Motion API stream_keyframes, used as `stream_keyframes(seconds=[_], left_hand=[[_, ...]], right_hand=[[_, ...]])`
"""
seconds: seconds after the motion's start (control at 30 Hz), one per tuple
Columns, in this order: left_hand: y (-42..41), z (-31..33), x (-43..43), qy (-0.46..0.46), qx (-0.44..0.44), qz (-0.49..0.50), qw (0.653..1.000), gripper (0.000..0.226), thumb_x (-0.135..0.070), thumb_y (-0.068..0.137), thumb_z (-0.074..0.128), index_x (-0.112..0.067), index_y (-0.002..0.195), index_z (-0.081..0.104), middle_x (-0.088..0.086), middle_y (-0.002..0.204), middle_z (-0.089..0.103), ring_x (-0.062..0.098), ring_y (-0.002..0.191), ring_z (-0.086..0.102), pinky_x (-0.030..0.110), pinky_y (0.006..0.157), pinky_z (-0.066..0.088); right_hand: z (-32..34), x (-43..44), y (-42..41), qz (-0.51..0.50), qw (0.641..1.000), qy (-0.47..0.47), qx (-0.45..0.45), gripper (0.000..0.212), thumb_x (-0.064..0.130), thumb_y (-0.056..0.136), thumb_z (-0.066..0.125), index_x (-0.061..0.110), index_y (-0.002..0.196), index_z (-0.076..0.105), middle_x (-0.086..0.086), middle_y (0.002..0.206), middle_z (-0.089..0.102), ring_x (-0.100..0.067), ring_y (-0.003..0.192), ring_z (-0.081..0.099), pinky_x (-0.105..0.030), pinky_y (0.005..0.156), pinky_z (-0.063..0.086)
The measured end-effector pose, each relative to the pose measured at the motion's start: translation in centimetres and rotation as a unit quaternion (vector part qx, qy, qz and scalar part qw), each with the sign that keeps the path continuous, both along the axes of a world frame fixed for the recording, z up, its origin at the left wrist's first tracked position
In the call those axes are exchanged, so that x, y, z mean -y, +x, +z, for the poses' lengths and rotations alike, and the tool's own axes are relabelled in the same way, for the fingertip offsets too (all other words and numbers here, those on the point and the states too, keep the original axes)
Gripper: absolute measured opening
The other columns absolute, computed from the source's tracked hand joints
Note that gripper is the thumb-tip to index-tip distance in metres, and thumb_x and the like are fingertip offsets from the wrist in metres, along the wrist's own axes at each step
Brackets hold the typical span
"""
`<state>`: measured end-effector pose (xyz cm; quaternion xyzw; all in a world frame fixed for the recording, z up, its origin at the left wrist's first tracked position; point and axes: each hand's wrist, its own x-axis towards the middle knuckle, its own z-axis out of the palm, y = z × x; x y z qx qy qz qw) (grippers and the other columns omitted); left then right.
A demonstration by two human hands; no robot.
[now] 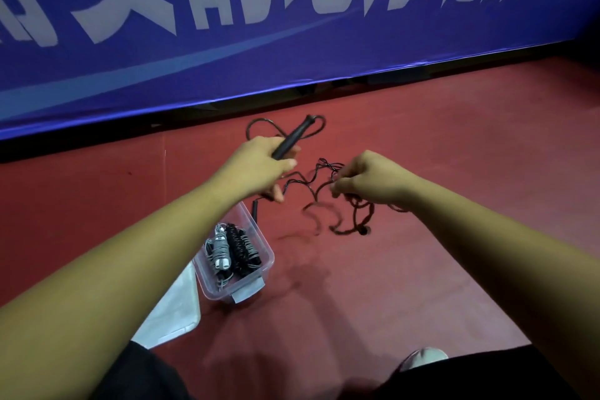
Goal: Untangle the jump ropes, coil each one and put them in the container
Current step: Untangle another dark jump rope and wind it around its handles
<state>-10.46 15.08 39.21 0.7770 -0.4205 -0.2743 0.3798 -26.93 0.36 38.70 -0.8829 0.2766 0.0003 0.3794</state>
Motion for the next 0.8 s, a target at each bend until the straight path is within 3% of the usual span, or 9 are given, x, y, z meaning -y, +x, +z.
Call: stream_keyframes(seconds=[0.07, 0.17, 0.23, 0.33, 0.43, 0.63, 0.8], left_hand=[[-1.5, 0.2, 0.3, -0.028, -0.102, -0.032, 0.994, 0.026, -0.016, 0.098, 0.06, -0.019, 0.123, 0.062, 0.001, 0.107, 0.071, 0.018, 0.051, 0.067, 0.02, 0.04, 0.036], [-2.1, -0.3, 0.1, -0.035, -0.123, -0.064, 0.99, 0.011, -0.023, 0.1, 0.056, -0.018, 0.102, 0.065, 0.0, 0.078, 0.069, 0.016, 0.046, 0.056, 0.02, 0.04, 0.031], [-2.0, -0.4, 0.2, -0.051, -0.138, -0.061, 0.987, 0.017, -0.025, 0.1, 0.056, -0.015, 0.087, 0.062, -0.004, 0.059, 0.058, 0.011, 0.041, 0.041, 0.019, 0.039, 0.026], [-1.2, -0.1, 0.7, -0.08, -0.15, 0.011, 0.985, 0.024, -0.02, 0.098, 0.059, -0.014, 0.074, 0.058, -0.011, 0.045, 0.043, 0.006, 0.037, 0.03, 0.017, 0.037, 0.021], [0.0, -0.5, 1.1, -0.11, -0.181, 0.114, 0.971, 0.027, -0.017, 0.097, 0.059, -0.015, 0.071, 0.054, -0.011, 0.043, 0.047, 0.002, 0.033, 0.029, 0.015, 0.034, 0.02], [2.8, -1.8, 0.8, -0.105, -0.217, 0.209, 0.948, 0.026, -0.018, 0.099, 0.055, -0.014, 0.074, 0.051, -0.011, 0.04, 0.042, 0.003, 0.03, 0.026, 0.013, 0.035, 0.015], [5.2, -2.8, 0.5, -0.088, -0.231, 0.267, 0.932, 0.029, -0.021, 0.101, 0.052, -0.014, 0.073, 0.049, -0.01, 0.039, 0.036, 0.002, 0.027, 0.024, 0.012, 0.033, 0.014]], right_hand=[[0.7, -1.2, 0.5, 0.01, 0.998, 0.033, 0.043, 0.017, 0.021, 0.089, 0.072, 0.007, 0.081, 0.078, 0.009, 0.052, 0.054, -0.007, 0.047, 0.042, -0.02, 0.049, 0.036], [1.6, -2.0, 0.6, 0.026, 0.989, 0.089, 0.111, 0.019, 0.017, 0.092, 0.069, 0.002, 0.082, 0.075, 0.0, 0.058, 0.054, -0.012, 0.053, 0.042, -0.023, 0.051, 0.033], [1.9, -1.9, 0.3, 0.031, 0.988, 0.091, 0.121, 0.018, 0.019, 0.092, 0.068, 0.006, 0.082, 0.076, -0.006, 0.065, 0.059, -0.015, 0.058, 0.046, -0.025, 0.056, 0.036], [1.5, -0.8, -0.1, 0.028, 0.994, 0.06, 0.09, 0.016, 0.02, 0.092, 0.069, 0.008, 0.083, 0.076, -0.006, 0.071, 0.069, -0.007, 0.061, 0.059, -0.022, 0.063, 0.049], [0.0, 0.7, -0.4, 0.006, 0.997, 0.058, 0.046, 0.01, 0.017, 0.089, 0.07, 0.011, 0.084, 0.077, -0.002, 0.075, 0.073, -0.006, 0.068, 0.065, -0.027, 0.075, 0.054], [-2.2, 1.9, -1.6, 0.002, 0.997, -0.004, -0.072, 0.013, 0.022, 0.086, 0.071, 0.018, 0.074, 0.072, 0.012, 0.059, 0.061, 0.001, 0.051, 0.052, -0.015, 0.054, 0.042], [-2.9, 2.5, -2.4, 0.051, 0.99, -0.031, -0.125, 0.009, 0.019, 0.083, 0.069, 0.017, 0.074, 0.071, 0.006, 0.069, 0.069, -0.008, 0.064, 0.058, -0.027, 0.068, 0.049]])
